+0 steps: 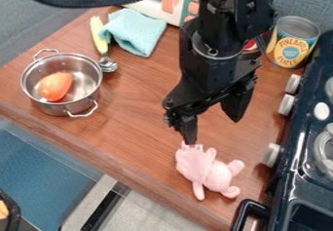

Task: Move the orange thing to the top right side of the table

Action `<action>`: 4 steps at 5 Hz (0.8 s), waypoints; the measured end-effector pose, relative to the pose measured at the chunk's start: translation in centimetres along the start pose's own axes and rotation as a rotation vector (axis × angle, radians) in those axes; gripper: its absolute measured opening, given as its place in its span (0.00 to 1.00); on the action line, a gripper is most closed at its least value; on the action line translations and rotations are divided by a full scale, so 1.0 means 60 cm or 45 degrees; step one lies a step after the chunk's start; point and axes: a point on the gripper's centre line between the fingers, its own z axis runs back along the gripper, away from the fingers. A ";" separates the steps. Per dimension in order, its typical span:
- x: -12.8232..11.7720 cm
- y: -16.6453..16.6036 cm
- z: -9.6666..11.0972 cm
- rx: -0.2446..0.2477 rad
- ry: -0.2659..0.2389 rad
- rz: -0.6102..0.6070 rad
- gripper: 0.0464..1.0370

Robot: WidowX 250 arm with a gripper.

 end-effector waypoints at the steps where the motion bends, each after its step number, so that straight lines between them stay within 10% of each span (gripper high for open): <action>1: -0.002 0.006 -0.008 0.031 0.006 -0.005 0.96; 4: 0.137 0.091 0.045 0.157 -0.117 0.099 0.96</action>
